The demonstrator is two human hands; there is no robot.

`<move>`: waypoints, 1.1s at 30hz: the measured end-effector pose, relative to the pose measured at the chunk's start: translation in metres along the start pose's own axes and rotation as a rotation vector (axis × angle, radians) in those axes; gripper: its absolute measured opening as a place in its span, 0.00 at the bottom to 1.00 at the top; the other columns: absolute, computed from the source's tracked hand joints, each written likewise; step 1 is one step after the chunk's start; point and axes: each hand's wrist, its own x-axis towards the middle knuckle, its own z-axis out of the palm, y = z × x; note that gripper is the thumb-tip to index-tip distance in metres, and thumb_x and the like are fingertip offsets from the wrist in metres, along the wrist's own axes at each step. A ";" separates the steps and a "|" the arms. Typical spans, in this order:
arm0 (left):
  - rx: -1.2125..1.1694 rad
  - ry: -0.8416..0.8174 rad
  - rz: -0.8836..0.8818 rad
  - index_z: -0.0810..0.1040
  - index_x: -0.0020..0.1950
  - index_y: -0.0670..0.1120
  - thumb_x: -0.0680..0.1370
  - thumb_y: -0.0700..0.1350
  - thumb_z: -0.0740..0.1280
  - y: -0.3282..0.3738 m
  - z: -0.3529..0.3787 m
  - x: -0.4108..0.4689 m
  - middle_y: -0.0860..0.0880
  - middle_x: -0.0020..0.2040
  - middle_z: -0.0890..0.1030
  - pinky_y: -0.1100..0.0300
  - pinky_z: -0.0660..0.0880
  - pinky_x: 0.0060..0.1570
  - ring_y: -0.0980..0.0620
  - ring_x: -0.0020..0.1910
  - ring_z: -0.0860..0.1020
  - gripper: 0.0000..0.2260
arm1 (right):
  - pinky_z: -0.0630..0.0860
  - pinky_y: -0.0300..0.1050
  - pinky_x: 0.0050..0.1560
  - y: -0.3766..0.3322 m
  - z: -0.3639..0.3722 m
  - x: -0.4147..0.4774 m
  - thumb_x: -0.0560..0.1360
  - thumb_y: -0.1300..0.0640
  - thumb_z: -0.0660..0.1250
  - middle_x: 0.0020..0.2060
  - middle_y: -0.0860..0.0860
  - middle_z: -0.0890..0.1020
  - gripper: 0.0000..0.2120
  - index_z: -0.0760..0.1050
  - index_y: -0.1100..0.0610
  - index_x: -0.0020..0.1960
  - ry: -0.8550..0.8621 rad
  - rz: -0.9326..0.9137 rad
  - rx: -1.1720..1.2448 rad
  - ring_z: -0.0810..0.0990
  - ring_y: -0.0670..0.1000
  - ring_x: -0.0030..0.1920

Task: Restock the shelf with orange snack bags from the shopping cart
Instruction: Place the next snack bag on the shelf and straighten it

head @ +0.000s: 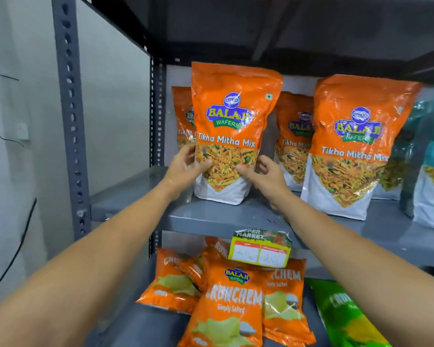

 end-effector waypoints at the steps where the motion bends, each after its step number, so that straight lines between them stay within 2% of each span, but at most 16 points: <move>1: -0.046 0.038 -0.003 0.68 0.65 0.45 0.67 0.51 0.74 0.002 -0.001 0.000 0.44 0.65 0.75 0.49 0.71 0.66 0.47 0.64 0.74 0.30 | 0.77 0.37 0.49 0.001 -0.001 0.002 0.71 0.52 0.74 0.48 0.48 0.81 0.17 0.75 0.58 0.55 0.023 0.045 0.053 0.80 0.41 0.48; 3: -0.090 0.122 -0.001 0.68 0.62 0.48 0.65 0.53 0.74 0.005 -0.003 -0.001 0.46 0.61 0.75 0.51 0.71 0.65 0.49 0.61 0.74 0.29 | 0.76 0.50 0.53 0.001 -0.007 0.006 0.72 0.52 0.72 0.47 0.49 0.80 0.12 0.72 0.52 0.50 0.092 0.127 0.191 0.79 0.50 0.51; 4: -0.070 0.118 0.001 0.68 0.61 0.48 0.66 0.51 0.75 0.005 -0.002 -0.002 0.47 0.59 0.75 0.51 0.71 0.65 0.49 0.60 0.74 0.27 | 0.76 0.53 0.53 0.002 -0.011 0.008 0.71 0.54 0.71 0.47 0.49 0.80 0.10 0.71 0.49 0.47 0.112 0.150 0.223 0.79 0.53 0.51; 8: 0.094 0.005 -0.033 0.65 0.61 0.48 0.70 0.43 0.74 0.000 0.004 -0.002 0.48 0.59 0.73 0.50 0.72 0.63 0.49 0.61 0.72 0.24 | 0.78 0.52 0.47 0.010 -0.011 0.008 0.71 0.61 0.68 0.40 0.51 0.77 0.09 0.69 0.51 0.42 -0.010 0.168 0.155 0.78 0.54 0.45; 12: 0.105 0.050 -0.071 0.66 0.59 0.50 0.69 0.44 0.74 -0.002 0.001 0.003 0.48 0.57 0.74 0.50 0.74 0.59 0.48 0.58 0.74 0.23 | 0.74 0.56 0.46 0.015 -0.002 0.012 0.62 0.55 0.73 0.34 0.49 0.73 0.12 0.69 0.46 0.35 -0.096 0.104 0.029 0.74 0.54 0.43; 15: 0.075 0.146 -0.164 0.69 0.57 0.50 0.64 0.46 0.73 -0.004 -0.007 0.010 0.47 0.57 0.76 0.45 0.75 0.58 0.46 0.58 0.74 0.24 | 0.78 0.61 0.50 0.015 0.010 0.022 0.65 0.58 0.74 0.37 0.50 0.76 0.12 0.71 0.48 0.39 -0.149 0.085 -0.014 0.77 0.57 0.45; 18: 0.039 0.260 -0.229 0.72 0.53 0.50 0.58 0.48 0.71 -0.009 -0.021 0.015 0.45 0.58 0.78 0.47 0.74 0.58 0.46 0.59 0.75 0.24 | 0.78 0.66 0.57 0.013 0.034 0.031 0.63 0.58 0.74 0.45 0.53 0.80 0.13 0.73 0.49 0.43 -0.184 0.072 0.012 0.80 0.63 0.55; 21: -0.006 0.323 -0.209 0.71 0.50 0.51 0.58 0.46 0.70 -0.012 -0.028 0.017 0.44 0.57 0.79 0.51 0.74 0.56 0.46 0.57 0.77 0.21 | 0.81 0.60 0.55 0.016 0.048 0.039 0.63 0.56 0.73 0.48 0.53 0.81 0.14 0.74 0.49 0.46 -0.198 0.055 0.002 0.80 0.58 0.55; 24: -0.026 0.333 -0.187 0.70 0.50 0.49 0.60 0.45 0.70 -0.014 -0.027 0.019 0.45 0.54 0.78 0.56 0.73 0.51 0.48 0.53 0.76 0.21 | 0.80 0.43 0.39 0.020 0.049 0.045 0.68 0.61 0.73 0.48 0.53 0.80 0.12 0.74 0.53 0.48 -0.223 0.054 0.008 0.79 0.53 0.50; 26: -0.034 0.338 -0.169 0.70 0.51 0.48 0.63 0.43 0.71 -0.017 -0.026 0.019 0.45 0.53 0.78 0.58 0.73 0.48 0.48 0.52 0.76 0.19 | 0.77 0.36 0.33 0.022 0.048 0.046 0.71 0.63 0.72 0.46 0.52 0.79 0.11 0.73 0.55 0.49 -0.229 0.070 0.028 0.78 0.50 0.45; 29: 0.086 0.433 -0.134 0.70 0.47 0.48 0.66 0.43 0.72 -0.016 -0.025 0.014 0.47 0.49 0.75 0.62 0.70 0.40 0.50 0.47 0.73 0.15 | 0.75 0.42 0.33 0.021 0.042 0.041 0.69 0.57 0.75 0.36 0.52 0.76 0.12 0.71 0.54 0.41 -0.196 0.106 -0.041 0.75 0.50 0.37; 30: 0.158 0.500 -0.103 0.70 0.42 0.50 0.64 0.46 0.72 -0.013 -0.025 0.009 0.49 0.44 0.74 0.60 0.69 0.38 0.50 0.42 0.72 0.13 | 0.72 0.44 0.33 0.020 0.036 0.038 0.69 0.55 0.75 0.32 0.51 0.73 0.13 0.70 0.54 0.37 -0.166 0.074 -0.122 0.72 0.50 0.34; 32: 0.353 0.609 -0.021 0.65 0.31 0.51 0.62 0.50 0.68 -0.003 -0.020 -0.003 0.51 0.31 0.71 0.58 0.67 0.35 0.49 0.33 0.69 0.11 | 0.65 0.44 0.34 0.017 0.012 0.024 0.70 0.57 0.72 0.25 0.50 0.67 0.16 0.66 0.54 0.30 -0.158 -0.030 -0.323 0.66 0.49 0.29; 33: 0.489 0.577 0.031 0.63 0.28 0.49 0.62 0.50 0.66 0.002 -0.014 -0.010 0.51 0.27 0.70 0.58 0.67 0.34 0.47 0.30 0.69 0.11 | 0.63 0.44 0.33 0.015 -0.006 0.013 0.70 0.58 0.70 0.23 0.50 0.65 0.19 0.64 0.54 0.26 -0.198 -0.081 -0.454 0.64 0.49 0.27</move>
